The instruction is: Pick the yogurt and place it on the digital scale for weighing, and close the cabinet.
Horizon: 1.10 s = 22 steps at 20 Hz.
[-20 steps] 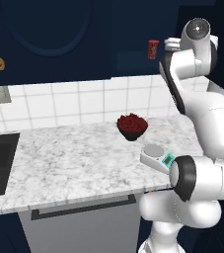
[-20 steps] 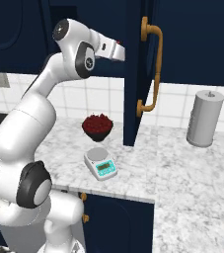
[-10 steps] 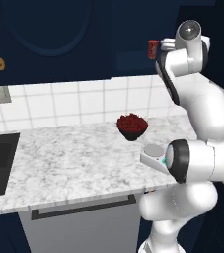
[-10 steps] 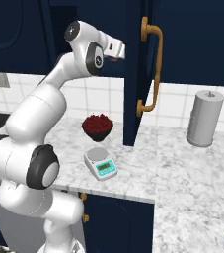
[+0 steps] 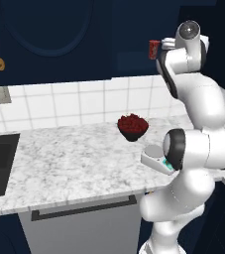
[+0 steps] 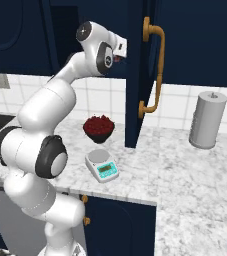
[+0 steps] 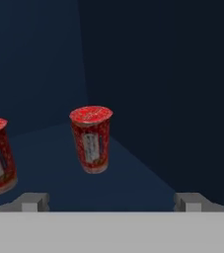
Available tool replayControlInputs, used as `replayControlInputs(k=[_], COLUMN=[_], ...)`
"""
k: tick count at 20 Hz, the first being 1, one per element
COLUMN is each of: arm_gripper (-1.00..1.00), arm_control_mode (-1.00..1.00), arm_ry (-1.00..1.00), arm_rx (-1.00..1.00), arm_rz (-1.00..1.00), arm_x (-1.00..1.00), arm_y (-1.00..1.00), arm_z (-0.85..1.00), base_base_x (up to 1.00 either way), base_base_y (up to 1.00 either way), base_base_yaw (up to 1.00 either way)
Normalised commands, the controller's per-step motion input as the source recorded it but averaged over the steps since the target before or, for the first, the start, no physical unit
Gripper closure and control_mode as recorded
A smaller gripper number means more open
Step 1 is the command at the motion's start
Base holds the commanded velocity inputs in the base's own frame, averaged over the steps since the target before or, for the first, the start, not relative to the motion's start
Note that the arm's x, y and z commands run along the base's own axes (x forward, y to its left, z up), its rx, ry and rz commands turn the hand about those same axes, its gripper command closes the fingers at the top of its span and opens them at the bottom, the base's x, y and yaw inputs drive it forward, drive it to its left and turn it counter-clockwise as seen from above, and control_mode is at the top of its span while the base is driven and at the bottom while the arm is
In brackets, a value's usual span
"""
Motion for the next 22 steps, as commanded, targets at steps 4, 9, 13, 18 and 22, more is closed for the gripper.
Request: replayControlInputs(k=[4, 9, 13, 18, 22], arm_gripper=[-1.0, -1.0, -1.0, -1.0, -1.0], arm_control_mode=[-1.0, -1.0, -1.0, -1.0, -1.0], arm_ry=[0.0, 0.0, 0.01, 0.01, 0.0], arm_rx=[0.0, 0.0, 0.0, 0.0, 0.0], arm_rz=[0.0, 0.0, 0.0, 0.0, 0.0], arm_x=[0.4, 0.32, 0.29, 0.29, 0.34], arm_y=[-0.01, -0.12, -0.19, -0.2, -0.12], arm_z=[-0.07, -0.06, -0.04, -0.05, -0.03], base_base_x=[0.0, 0.0, 0.0, 0.0, 0.0], base_base_y=[0.0, 0.0, 0.0, 0.0, 0.0], base_base_yaw=[0.0, 0.0, 0.0, 0.0, 0.0])
